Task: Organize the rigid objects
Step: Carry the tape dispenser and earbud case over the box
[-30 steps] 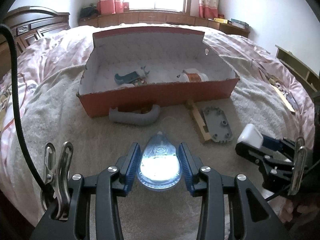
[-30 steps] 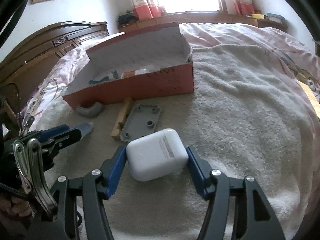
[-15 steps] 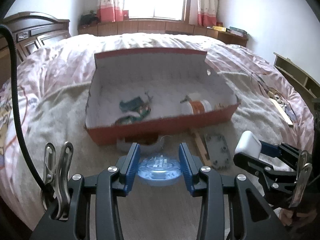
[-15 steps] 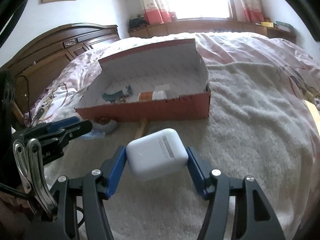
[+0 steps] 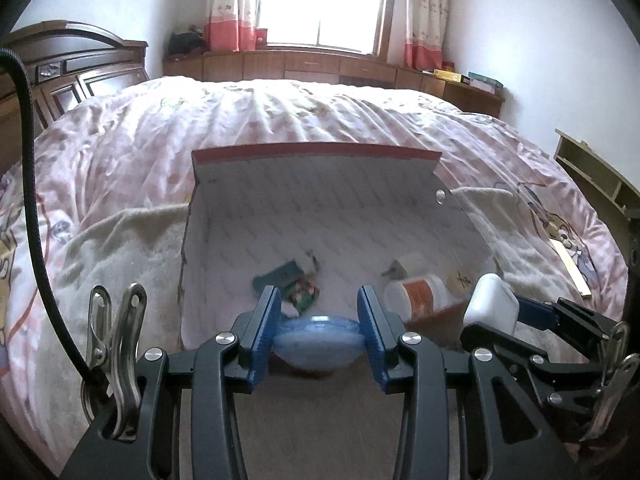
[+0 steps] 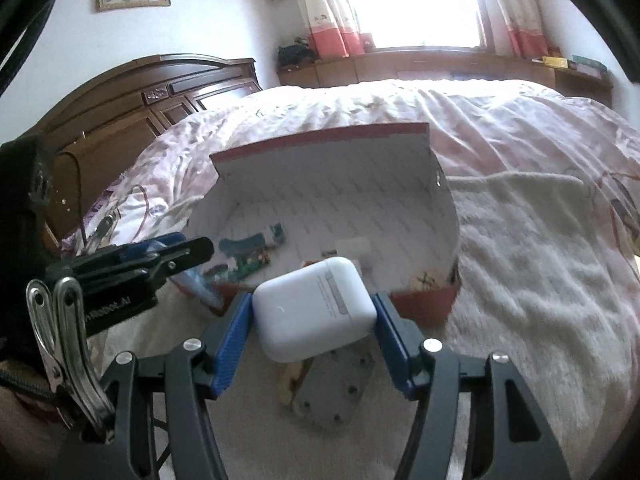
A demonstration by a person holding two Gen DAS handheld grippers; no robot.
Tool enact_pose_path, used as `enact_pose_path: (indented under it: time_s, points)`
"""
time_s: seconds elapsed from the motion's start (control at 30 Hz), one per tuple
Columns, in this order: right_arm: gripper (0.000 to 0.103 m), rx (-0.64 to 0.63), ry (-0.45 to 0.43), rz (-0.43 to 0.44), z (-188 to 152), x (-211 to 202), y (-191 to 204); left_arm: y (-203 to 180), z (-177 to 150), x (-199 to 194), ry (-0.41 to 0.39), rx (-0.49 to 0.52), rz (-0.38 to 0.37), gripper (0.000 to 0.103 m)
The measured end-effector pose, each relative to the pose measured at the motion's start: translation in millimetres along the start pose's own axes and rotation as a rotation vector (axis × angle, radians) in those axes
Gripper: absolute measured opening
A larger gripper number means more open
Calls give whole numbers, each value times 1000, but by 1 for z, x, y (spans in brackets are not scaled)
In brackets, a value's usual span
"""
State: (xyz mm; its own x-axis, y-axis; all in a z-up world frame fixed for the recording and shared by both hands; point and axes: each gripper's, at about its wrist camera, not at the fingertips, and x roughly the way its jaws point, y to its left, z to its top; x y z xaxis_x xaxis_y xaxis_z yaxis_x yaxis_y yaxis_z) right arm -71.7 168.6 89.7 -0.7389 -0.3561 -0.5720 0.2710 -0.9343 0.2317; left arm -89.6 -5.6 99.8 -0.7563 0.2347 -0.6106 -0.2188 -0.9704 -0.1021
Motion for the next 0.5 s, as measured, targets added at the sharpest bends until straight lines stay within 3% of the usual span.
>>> enact_pose_path:
  time_s: [0.5]
  points:
    - [64,31,-11,-3,40,42,-20,2,38,41,-24,18,23,41]
